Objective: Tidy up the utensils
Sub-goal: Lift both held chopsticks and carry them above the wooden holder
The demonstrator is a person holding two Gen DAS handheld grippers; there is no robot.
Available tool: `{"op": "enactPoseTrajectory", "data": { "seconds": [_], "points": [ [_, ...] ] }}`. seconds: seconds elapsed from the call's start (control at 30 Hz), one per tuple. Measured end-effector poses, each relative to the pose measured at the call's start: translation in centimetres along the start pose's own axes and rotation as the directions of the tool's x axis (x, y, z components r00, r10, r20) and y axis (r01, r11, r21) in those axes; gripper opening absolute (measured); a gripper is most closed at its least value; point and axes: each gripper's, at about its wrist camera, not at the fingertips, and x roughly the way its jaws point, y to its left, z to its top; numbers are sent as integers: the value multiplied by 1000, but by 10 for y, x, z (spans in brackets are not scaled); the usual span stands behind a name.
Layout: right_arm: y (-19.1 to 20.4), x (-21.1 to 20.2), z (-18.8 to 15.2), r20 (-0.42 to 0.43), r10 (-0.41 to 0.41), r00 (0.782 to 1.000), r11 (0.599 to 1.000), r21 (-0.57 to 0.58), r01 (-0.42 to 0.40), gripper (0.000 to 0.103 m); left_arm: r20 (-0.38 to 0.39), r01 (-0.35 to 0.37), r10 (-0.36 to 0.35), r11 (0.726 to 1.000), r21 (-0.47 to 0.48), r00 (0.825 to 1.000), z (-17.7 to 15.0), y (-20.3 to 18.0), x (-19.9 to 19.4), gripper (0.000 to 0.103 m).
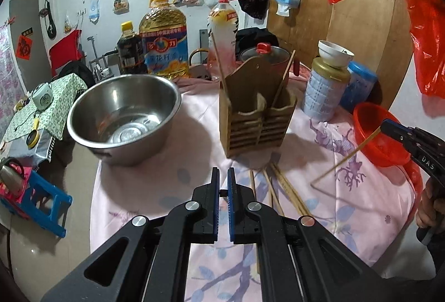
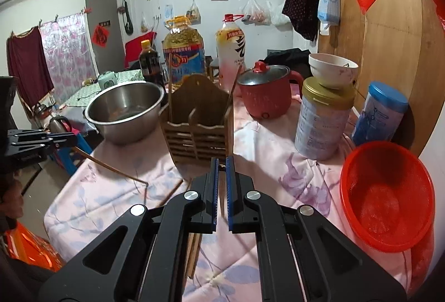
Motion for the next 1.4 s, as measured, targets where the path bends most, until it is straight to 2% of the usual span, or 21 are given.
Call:
{"op": "enactPoseTrajectory", "data": {
  "seconds": [0.2, 0.37, 0.57, 0.67, 0.8, 0.9, 1.0, 1.07, 1.17, 1.23, 1.3, 1.4],
  "points": [
    [-3, -2, 19, 18, 21, 1000, 1000, 10, -21, 6, 17, 48, -48, 999, -1, 999, 27, -1, 0, 6],
    [-7, -1, 44, 52, 55, 997, 998, 35, -57, 6, 55, 89, -89, 996, -6, 995, 67, -1, -3, 6],
    [-10, 4, 91, 112, 106, 988, 993, 49, -112, 6, 129, 101, -104, 995, 23, 986, 123, -4, -11, 6],
    [-8, 8, 119, 142, 127, 982, 990, 45, -135, 6, 189, 103, -111, 993, 50, 976, 159, -10, -16, 6],
    [-6, 20, 148, 172, 139, 975, 988, 39, -148, 6, 233, 91, -109, 992, 84, 966, 192, -21, -4, 6],
    [-6, 38, 159, 168, 137, 976, 989, 40, -145, 6, 217, 80, -99, 992, 96, 971, 199, -24, 20, 6],
    [-8, 62, 157, 144, 111, 983, 992, 43, -118, 6, 174, 50, -69, 993, 108, 982, 192, -23, 57, 6],
    [-10, 87, 149, 91, 107, 990, 991, 65, -113, 6, 137, 18, -32, 994, 105, 990, 182, -18, 82, 6],
    [-11, 110, 140, 12, 128, 992, 987, 92, -128, 9, 41, 38, -41, 998, 59, 998, 169, -4, 112, 6],
    [-11, 113, 138, 7, 123, 992, 988, 90, -123, 11, 31, 32, -34, 999, 37, 999, 167, 5, 119, 12],
    [-12, 116, 139, 6, 110, 994, 990, 87, -111, 11, 38, 19, -19, 1000, 15, 999, 168, 14, 120, 39],
    [-16, 118, 140, 12, 108, 994, 989, 104, -109, 11, 50, 3, -1, 999, -43, 999, 176, 31, 125, 48]
  ]
}}
